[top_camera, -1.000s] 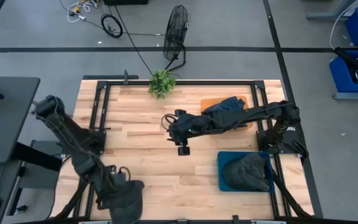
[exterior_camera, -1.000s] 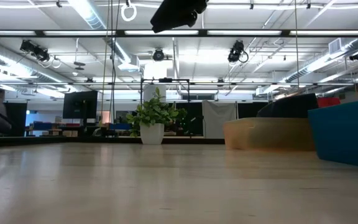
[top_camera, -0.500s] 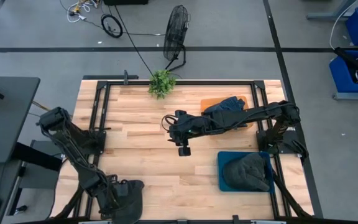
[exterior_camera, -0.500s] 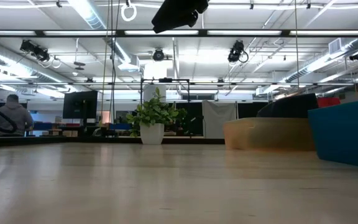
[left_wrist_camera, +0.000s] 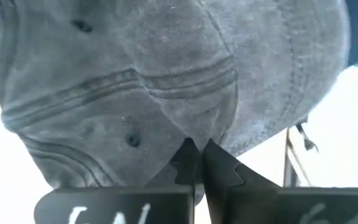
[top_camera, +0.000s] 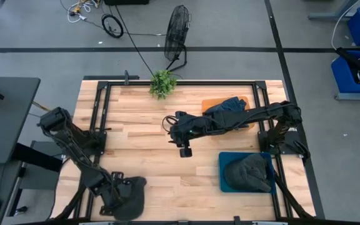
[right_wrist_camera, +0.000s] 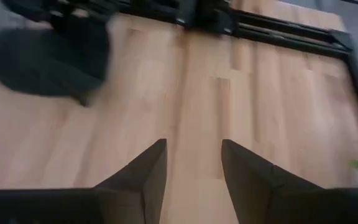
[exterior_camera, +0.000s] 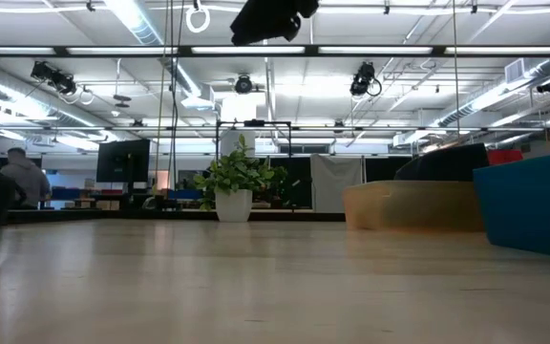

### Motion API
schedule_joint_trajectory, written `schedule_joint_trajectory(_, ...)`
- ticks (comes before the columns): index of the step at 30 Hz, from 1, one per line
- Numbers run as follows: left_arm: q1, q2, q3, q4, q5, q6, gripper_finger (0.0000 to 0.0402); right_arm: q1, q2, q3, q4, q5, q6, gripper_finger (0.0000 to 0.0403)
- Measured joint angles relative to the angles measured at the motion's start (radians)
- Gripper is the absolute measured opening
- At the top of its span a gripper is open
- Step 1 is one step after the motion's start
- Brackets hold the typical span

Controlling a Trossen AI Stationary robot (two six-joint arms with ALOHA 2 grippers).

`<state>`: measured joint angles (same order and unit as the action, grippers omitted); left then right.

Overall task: Pick & Place hat
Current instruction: Put the black cap into the blue bin

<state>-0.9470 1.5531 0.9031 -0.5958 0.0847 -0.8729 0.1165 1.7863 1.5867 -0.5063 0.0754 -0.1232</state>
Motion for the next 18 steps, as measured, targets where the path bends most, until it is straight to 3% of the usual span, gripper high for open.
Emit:
schedule_joint_trajectory(4, 0.057, -0.060, 0.000, -0.075, -0.010, 0.191, 0.0006, 0.003, 0.000, 0.000, 0.059, -0.140, -0.035, 0.0157)
schedule_joint_trajectory(8, 0.118, -0.108, 0.000, -0.177, -0.099, 0.490, 0.0009, 0.018, 0.000, 0.000, 0.104, -0.264, -0.105, 0.0157)
schedule_joint_trajectory(13, 0.224, -0.155, 0.000, -0.236, -0.282, 0.805, 0.0011, 0.038, 0.000, 0.000, 0.118, -0.275, -0.150, 0.0157)
schedule_joint_trajectory(18, 0.372, -0.184, 0.000, -0.230, -0.316, 0.946, 0.0012, 0.048, 0.000, 0.000, 0.125, -0.275, -0.147, 0.0157)
